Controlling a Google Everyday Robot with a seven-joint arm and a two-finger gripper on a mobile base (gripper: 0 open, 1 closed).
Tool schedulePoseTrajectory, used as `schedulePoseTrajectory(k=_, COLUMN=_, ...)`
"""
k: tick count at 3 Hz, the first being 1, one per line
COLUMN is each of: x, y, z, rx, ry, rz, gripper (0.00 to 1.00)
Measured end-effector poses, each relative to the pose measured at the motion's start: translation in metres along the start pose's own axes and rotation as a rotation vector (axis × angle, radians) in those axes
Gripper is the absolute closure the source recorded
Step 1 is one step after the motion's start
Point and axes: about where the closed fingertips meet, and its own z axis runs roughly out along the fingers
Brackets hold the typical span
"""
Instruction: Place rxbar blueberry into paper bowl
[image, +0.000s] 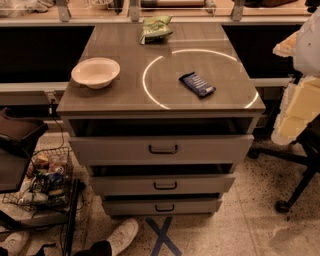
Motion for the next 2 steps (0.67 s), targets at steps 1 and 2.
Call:
schedulePoseTrajectory(k=1, x=0.0, y=0.0, z=0.0, rx=0.0, ry=0.0, rz=0.0, gripper=0.0)
schedulePoseTrajectory(k=2, x=0.001, y=-0.021, z=0.009, rx=0.025, ry=-0.077, rz=0.066, gripper=0.0)
